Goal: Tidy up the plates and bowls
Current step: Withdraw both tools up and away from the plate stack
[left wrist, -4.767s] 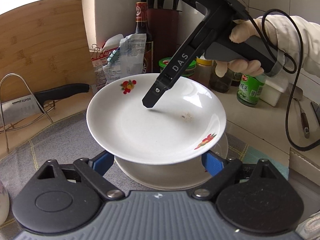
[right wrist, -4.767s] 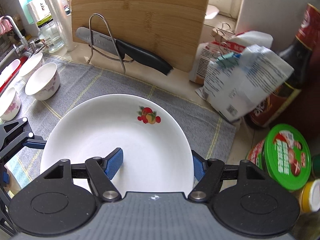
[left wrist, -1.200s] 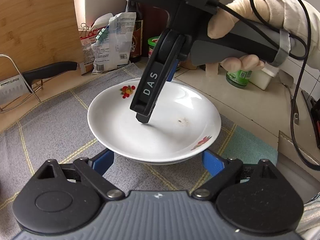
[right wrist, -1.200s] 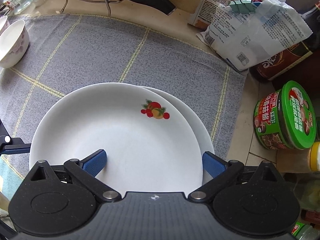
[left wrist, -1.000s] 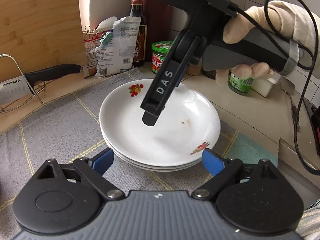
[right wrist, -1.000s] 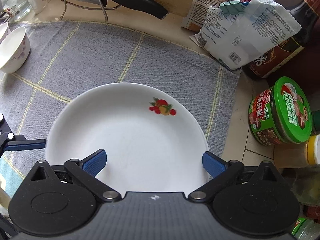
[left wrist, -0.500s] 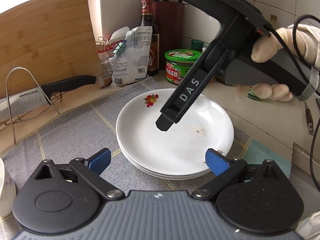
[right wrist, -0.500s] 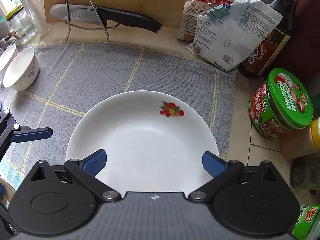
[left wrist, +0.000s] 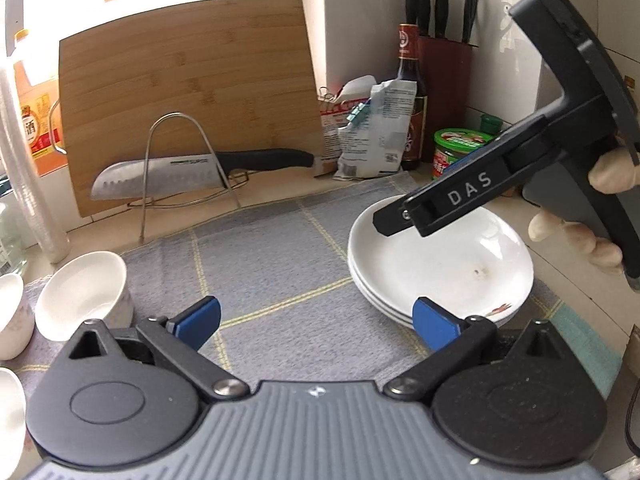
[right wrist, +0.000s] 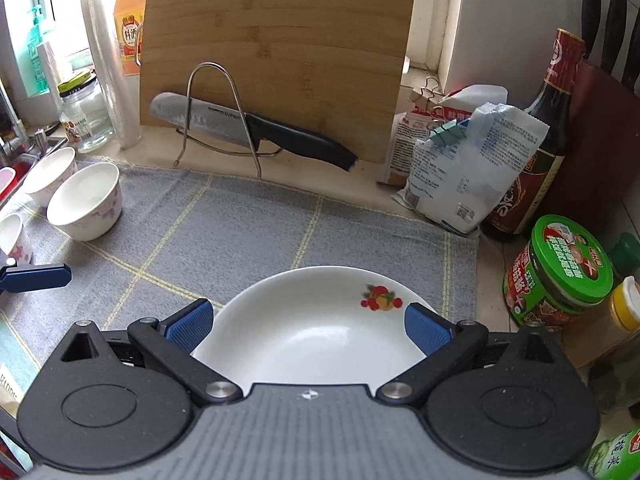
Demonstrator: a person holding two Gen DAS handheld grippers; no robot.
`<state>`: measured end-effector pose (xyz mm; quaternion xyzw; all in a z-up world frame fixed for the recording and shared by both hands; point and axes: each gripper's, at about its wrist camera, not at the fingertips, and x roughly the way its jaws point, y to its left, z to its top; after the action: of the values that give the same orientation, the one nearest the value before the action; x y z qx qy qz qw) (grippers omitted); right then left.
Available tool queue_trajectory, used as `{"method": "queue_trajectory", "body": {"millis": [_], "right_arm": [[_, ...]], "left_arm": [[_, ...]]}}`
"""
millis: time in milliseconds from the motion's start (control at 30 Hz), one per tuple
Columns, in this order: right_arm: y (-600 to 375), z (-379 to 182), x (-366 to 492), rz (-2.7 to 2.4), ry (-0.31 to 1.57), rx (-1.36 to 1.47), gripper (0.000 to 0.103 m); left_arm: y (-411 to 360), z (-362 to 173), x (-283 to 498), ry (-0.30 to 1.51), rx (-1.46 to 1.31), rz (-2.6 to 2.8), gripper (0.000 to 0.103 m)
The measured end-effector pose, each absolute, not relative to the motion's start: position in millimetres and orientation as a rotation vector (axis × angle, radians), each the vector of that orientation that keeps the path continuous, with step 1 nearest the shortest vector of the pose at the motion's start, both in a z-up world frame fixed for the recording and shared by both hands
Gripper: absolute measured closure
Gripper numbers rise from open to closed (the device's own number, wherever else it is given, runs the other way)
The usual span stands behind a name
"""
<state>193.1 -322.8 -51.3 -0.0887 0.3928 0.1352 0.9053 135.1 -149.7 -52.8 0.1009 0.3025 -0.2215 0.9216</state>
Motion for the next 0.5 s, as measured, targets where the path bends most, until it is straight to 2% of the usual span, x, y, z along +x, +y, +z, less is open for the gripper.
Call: {"method": "queue_trajectory", "body": {"millis": [233, 500], "right_arm": [[-264.2, -61.8, 155.9, 0.259, 0.72, -0.212, 0.0], [-171.3, -71.9, 140.3, 0.289, 0.752, -0.157, 0.0]], "left_arm": [[-91.0, -55.3, 124.7, 0.588, 0.231, -0.485, 0.001], [5.8, -54.3, 102.4, 0.595, 0.262, -0.491, 0.001]]}}
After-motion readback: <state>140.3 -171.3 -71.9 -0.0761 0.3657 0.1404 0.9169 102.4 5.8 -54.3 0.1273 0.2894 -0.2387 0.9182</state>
